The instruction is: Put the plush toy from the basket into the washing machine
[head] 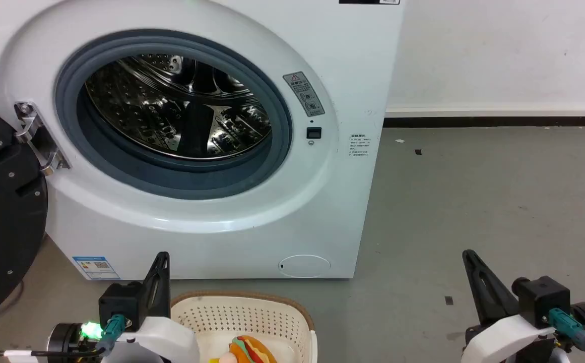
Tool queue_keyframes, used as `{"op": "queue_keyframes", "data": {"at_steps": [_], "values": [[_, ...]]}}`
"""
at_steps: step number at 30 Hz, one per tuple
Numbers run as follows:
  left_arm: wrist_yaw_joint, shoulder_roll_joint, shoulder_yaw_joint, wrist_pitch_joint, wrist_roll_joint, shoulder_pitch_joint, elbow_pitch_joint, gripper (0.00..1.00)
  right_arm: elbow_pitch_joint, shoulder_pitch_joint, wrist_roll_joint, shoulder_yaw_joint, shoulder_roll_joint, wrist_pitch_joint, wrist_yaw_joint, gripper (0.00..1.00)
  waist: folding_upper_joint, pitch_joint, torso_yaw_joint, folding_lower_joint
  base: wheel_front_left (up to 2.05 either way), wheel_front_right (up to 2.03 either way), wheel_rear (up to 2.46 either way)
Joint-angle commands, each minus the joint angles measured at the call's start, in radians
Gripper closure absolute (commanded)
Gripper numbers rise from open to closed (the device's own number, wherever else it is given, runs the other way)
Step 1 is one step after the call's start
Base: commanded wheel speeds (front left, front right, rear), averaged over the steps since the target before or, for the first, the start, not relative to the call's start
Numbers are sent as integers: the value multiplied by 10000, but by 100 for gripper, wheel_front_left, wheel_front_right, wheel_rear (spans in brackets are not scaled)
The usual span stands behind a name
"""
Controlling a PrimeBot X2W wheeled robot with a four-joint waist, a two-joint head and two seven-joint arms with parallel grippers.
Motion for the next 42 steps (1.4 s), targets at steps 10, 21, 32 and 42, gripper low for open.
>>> {"op": "queue_keyframes", "data": {"at_steps": [10, 21, 32, 42], "values": [[-43, 1, 5, 1, 24, -152, -45, 100, -20, -135, -78, -18, -2, 14, 6, 100, 0, 0, 0, 0, 0, 0, 0], [45, 0, -85, -95, -48, 17, 33, 0, -11, 26, 108, -5, 0, -94, 0, 0, 0, 15, -5, 0, 0, 0, 0], [79, 0, -301, -324, -159, -7, 184, 0, -145, 26, 306, -137, 0, -323, 1, 0, 0, 155, -33, 0, 0, 0, 0], [37, 1, -522, -534, -260, -207, 637, 0, -247, -44, 352, -143, -1, -531, 1, 0, 0, 520, -94, 0, 0, 0, 0]]}}
